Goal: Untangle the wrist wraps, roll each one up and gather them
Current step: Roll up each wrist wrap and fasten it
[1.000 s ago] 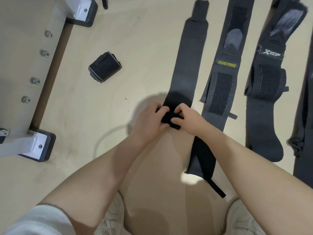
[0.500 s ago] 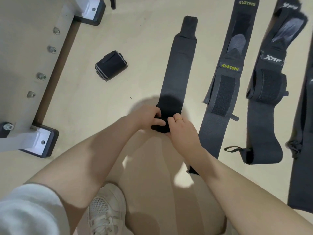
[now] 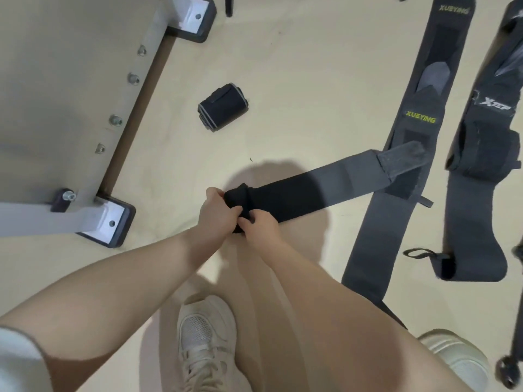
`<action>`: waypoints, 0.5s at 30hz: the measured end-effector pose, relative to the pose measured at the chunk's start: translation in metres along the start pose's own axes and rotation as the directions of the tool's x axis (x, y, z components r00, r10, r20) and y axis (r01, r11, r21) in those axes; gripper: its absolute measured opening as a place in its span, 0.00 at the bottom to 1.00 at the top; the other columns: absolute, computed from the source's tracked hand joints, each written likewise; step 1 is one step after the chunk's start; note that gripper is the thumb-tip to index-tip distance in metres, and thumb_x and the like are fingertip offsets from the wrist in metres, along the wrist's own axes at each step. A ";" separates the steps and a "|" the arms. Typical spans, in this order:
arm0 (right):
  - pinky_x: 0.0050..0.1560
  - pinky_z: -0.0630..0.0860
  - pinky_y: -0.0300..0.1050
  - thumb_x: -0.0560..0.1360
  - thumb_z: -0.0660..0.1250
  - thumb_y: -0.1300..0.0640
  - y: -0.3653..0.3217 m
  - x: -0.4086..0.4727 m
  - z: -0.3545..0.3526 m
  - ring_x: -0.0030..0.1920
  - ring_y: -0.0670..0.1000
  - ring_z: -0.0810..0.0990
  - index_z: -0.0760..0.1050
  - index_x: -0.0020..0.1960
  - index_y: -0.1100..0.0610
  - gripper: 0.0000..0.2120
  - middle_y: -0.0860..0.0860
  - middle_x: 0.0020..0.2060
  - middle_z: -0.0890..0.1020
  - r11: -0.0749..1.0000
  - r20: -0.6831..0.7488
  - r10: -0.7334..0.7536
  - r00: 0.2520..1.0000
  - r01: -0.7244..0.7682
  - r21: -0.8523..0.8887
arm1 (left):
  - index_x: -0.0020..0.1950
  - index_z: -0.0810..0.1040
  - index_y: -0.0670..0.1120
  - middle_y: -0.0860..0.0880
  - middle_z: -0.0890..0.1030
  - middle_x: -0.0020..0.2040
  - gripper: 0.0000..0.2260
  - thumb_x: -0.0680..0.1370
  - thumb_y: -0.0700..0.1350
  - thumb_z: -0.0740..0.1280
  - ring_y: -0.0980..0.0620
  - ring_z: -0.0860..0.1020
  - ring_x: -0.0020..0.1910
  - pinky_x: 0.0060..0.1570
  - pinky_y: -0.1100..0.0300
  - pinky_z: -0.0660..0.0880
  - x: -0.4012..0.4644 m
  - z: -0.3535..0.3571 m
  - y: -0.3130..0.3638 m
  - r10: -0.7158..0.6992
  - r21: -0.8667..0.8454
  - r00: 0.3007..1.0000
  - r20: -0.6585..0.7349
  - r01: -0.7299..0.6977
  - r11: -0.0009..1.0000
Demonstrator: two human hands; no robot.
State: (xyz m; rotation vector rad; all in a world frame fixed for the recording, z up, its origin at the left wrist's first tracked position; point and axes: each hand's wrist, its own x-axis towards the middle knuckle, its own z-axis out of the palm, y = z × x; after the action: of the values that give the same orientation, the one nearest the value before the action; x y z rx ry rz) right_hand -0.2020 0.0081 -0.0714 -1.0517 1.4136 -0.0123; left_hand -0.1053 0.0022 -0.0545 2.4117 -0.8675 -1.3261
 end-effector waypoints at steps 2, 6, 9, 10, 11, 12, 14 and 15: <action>0.55 0.72 0.45 0.81 0.57 0.58 -0.006 -0.005 0.006 0.57 0.55 0.75 0.71 0.63 0.60 0.13 0.53 0.56 0.76 0.999 0.065 -0.003 0.998 0.006 -0.049 | 0.57 0.63 0.43 0.44 0.75 0.52 0.14 0.75 0.38 0.64 0.47 0.75 0.47 0.41 0.56 0.74 0.005 -0.014 -0.005 0.016 0.043 1.000 0.013 -0.017 0.999; 0.49 0.77 0.47 0.79 0.58 0.59 -0.006 -0.011 -0.022 0.50 0.56 0.80 0.75 0.59 0.60 0.12 0.55 0.49 0.80 0.999 0.123 -0.049 0.991 0.049 0.005 | 0.58 0.63 0.45 0.45 0.75 0.51 0.17 0.74 0.41 0.66 0.45 0.76 0.48 0.49 0.50 0.76 0.008 -0.014 -0.006 0.025 0.142 1.000 0.010 -0.026 0.990; 0.47 0.75 0.44 0.78 0.58 0.60 -0.004 -0.004 -0.053 0.45 0.50 0.80 0.79 0.53 0.58 0.11 0.51 0.46 0.82 0.973 -0.156 -0.197 0.968 0.173 -0.150 | 0.64 0.64 0.45 0.46 0.74 0.54 0.21 0.74 0.42 0.67 0.47 0.74 0.48 0.46 0.54 0.74 0.008 -0.001 -0.002 -0.004 0.087 1.000 0.014 0.003 0.996; 0.51 0.74 0.45 0.78 0.58 0.61 -0.004 0.001 -0.061 0.50 0.50 0.78 0.78 0.56 0.57 0.12 0.51 0.51 0.81 0.929 -0.197 -0.276 0.941 0.209 -0.304 | 0.65 0.63 0.44 0.45 0.73 0.56 0.22 0.74 0.41 0.67 0.46 0.74 0.49 0.47 0.54 0.73 0.008 0.003 0.000 0.007 0.057 1.000 0.014 -0.008 0.998; 0.56 0.72 0.47 0.78 0.58 0.62 -0.005 0.006 -0.066 0.57 0.51 0.75 0.76 0.61 0.56 0.14 0.51 0.57 0.78 0.862 -0.164 -0.334 0.928 0.231 -0.450 | 0.66 0.63 0.44 0.45 0.73 0.58 0.23 0.74 0.40 0.67 0.45 0.74 0.52 0.49 0.53 0.74 0.009 0.005 0.000 0.039 0.062 0.999 -0.007 -0.038 0.997; 0.60 0.70 0.48 0.78 0.58 0.62 -0.005 0.012 -0.069 0.62 0.53 0.72 0.72 0.66 0.55 0.17 0.51 0.62 0.75 0.787 -0.091 -0.360 0.928 0.250 -0.564 | 0.66 0.63 0.44 0.44 0.72 0.59 0.23 0.73 0.40 0.67 0.44 0.73 0.55 0.53 0.50 0.73 0.011 0.005 0.001 0.082 0.113 0.996 -0.042 -0.077 0.991; 0.62 0.68 0.49 0.77 0.60 0.61 -0.008 0.021 -0.065 0.65 0.55 0.69 0.66 0.71 0.56 0.22 0.51 0.66 0.72 0.647 0.043 -0.376 0.925 0.296 -0.703 | 0.67 0.63 0.45 0.45 0.72 0.62 0.25 0.74 0.40 0.68 0.43 0.71 0.60 0.57 0.47 0.71 0.018 -0.002 0.002 0.183 0.240 0.977 -0.111 -0.152 0.959; 0.63 0.67 0.49 0.76 0.62 0.60 -0.009 0.024 -0.060 0.65 0.56 0.70 0.65 0.71 0.56 0.24 0.52 0.65 0.72 0.595 0.071 -0.395 0.916 0.314 -0.740 | 0.68 0.62 0.45 0.45 0.72 0.62 0.25 0.74 0.41 0.68 0.43 0.70 0.61 0.57 0.47 0.71 0.023 -0.009 0.003 0.213 0.287 0.969 -0.127 -0.170 0.943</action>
State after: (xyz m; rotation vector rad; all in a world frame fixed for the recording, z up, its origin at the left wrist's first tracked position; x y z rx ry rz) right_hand -0.2384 -0.0459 -0.0736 -2.0468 1.2814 0.2472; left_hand -0.0900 -0.0144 -0.0640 2.5113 -1.2776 -0.9847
